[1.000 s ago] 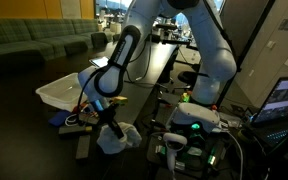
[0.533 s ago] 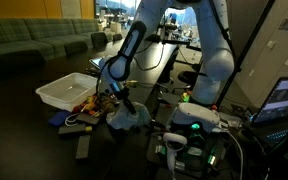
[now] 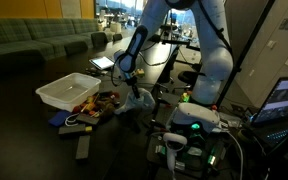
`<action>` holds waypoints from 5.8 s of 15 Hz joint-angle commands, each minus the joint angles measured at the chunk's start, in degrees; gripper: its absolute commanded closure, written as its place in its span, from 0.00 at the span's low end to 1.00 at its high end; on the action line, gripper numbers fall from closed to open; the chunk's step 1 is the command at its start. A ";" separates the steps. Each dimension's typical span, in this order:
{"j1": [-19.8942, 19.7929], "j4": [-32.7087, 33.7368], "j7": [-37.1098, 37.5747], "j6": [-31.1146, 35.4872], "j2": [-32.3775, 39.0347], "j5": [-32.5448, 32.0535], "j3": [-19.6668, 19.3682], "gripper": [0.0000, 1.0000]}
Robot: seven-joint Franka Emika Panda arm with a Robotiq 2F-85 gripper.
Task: Pick up the towel, push the objects on the table to the left then place the towel inside the storage bin
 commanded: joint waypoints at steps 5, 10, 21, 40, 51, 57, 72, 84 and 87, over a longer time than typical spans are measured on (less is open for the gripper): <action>-3.26 16.29 14.58 8.04 12.75 0.06 -5.41 0.90; -2.66 24.21 26.24 8.23 19.68 3.40 -5.61 0.90; 1.63 28.47 35.97 2.18 22.82 15.15 1.85 0.90; 19.88 29.64 41.83 9.24 24.23 22.06 13.72 0.89; 17.32 15.44 29.71 10.37 14.70 18.96 14.18 0.90; 12.02 6.22 26.14 10.86 10.87 14.66 7.13 0.90; 2.10 33.00 34.15 7.76 23.89 4.48 -11.75 0.90; 5.16 45.59 35.71 7.81 32.10 5.98 -6.06 0.91; 7.13 46.04 39.41 6.85 32.29 6.97 -5.28 0.91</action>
